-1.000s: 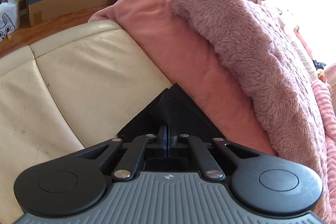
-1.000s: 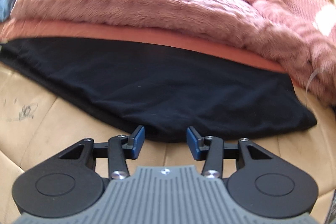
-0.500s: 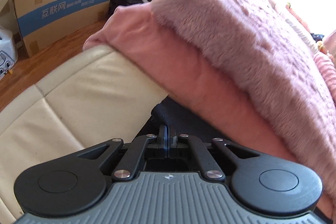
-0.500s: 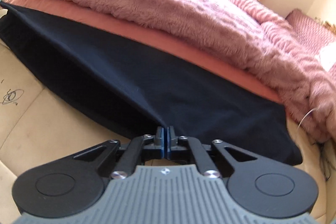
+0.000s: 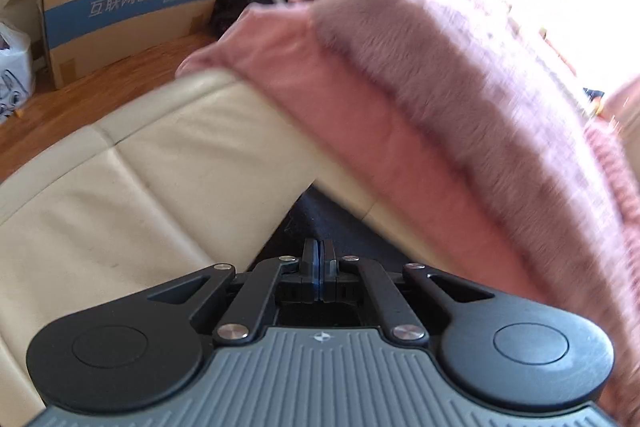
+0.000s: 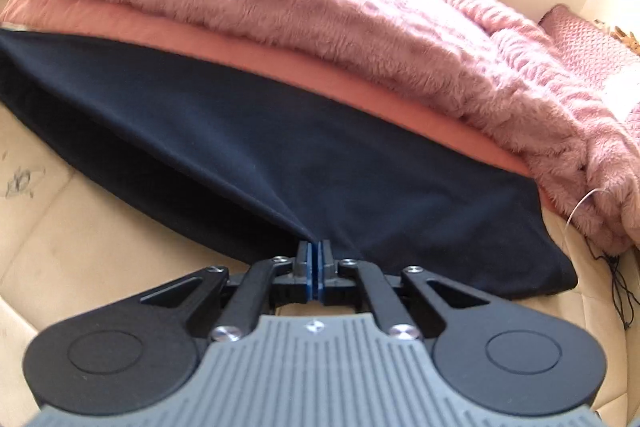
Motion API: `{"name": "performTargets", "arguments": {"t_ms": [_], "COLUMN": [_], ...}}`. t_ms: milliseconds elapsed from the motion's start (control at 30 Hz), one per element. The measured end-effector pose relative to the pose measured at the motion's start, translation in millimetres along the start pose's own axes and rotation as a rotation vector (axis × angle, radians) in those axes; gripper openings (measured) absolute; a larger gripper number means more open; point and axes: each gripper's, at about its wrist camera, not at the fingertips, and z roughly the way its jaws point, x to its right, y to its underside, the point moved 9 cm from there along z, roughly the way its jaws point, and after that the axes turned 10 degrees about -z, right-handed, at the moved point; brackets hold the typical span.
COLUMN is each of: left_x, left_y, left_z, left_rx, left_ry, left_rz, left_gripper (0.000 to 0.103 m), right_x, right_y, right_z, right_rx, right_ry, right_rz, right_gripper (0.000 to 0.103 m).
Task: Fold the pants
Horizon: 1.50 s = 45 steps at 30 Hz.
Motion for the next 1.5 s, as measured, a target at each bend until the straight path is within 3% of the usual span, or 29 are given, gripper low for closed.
{"name": "performTargets", "arguments": {"t_ms": [100,267,533,667,767,867,933,1000,1067,1100,1133,1200,1367,1500], "left_x": [-21,-21,-61,-63,-70,-70,-77,-81,-79,-77,-75,-73,-82,-85], "left_y": [16,15,57,59,72,71,75,71,61,55,49,41,55,72], "left_z": [6,-27,-18,-27,-20,-29,-32,-42,-54,-59,-62,-60,-40,-29], "left_rx": [-0.033,0.024,-0.069,-0.07,-0.14,-0.13,-0.18,-0.17,-0.137,-0.122,-0.111,-0.108,-0.146,-0.138], "left_ry": [-0.029,0.049,-0.063,-0.042,-0.095,-0.195,-0.24,-0.249,-0.197,-0.166,-0.137,-0.097,-0.03,-0.007], "left_rz": [-0.033,-0.045,0.025,0.026,0.102,0.196,0.246,0.262,0.236,0.214,0.186,0.103,-0.202,-0.354], "left_gripper": [0.0,0.0,0.0,0.0,0.002,0.004,0.012,0.013,0.024,0.036,0.048,0.057,0.057,0.058], "right_x": [-3,3,3,6,4,3,5,6,8,11,14,19,21,10], "right_y": [9,7,20,24,25,26,25,26,26,24,21,12,-12,-23], "right_z": [7,-1,9,8,9,11,9,7,-1,-7,-12,-22,-24,-14], "right_rx": [-0.028,-0.009,-0.061,-0.075,-0.089,-0.111,-0.119,-0.133,-0.126,-0.112,-0.095,-0.049,0.045,0.082], "right_ry": [-0.012,0.014,-0.002,-0.013,-0.027,-0.051,-0.07,-0.092,-0.109,-0.115,-0.125,-0.158,-0.167,-0.18], "right_rz": [0.009,0.025,0.005,0.016,-0.013,-0.035,-0.028,-0.035,-0.024,-0.005,0.026,0.114,0.244,0.269], "right_gripper": [0.0,0.0,0.0,0.0,0.0,0.0,0.0,0.004,0.017,0.022,0.024,0.025,0.026,0.025]}}
